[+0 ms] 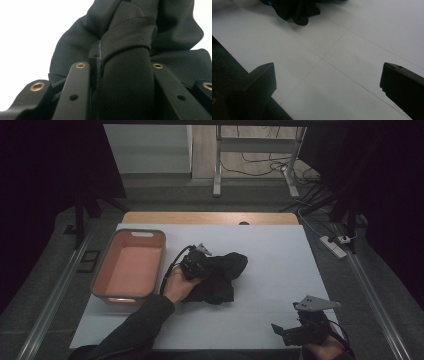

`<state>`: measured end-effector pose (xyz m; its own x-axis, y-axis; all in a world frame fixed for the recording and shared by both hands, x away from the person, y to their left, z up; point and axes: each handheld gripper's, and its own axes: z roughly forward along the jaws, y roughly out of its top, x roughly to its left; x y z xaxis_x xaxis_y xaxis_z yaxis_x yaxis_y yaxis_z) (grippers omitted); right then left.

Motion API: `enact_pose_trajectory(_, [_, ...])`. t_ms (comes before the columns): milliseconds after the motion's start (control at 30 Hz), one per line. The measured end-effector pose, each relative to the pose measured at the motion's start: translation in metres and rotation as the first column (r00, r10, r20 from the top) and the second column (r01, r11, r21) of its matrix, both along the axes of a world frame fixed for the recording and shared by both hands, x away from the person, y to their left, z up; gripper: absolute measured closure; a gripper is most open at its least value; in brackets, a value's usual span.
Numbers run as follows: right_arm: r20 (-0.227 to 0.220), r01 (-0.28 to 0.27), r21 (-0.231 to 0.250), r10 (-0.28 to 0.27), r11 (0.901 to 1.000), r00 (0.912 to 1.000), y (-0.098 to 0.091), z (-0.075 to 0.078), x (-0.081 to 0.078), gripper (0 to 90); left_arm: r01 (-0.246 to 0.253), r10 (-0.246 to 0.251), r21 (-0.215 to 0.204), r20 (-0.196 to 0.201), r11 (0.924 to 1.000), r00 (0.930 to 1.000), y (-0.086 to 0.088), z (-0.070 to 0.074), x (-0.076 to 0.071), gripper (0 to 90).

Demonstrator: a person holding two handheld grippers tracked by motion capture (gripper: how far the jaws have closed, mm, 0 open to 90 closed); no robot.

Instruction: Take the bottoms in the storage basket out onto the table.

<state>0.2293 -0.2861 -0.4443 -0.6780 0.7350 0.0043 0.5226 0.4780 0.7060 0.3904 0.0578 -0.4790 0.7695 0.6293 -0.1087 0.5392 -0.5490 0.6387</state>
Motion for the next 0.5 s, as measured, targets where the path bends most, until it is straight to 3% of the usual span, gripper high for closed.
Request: enact_pose_trajectory(500, [-0.001,0.000,-0.001,0.000,1.0000,1.0000,0.000,0.000,0.000,0.4,0.009,-0.007,0.055,-0.049,0.9984,0.9988,-0.004,-0.011,0.003,65.5])
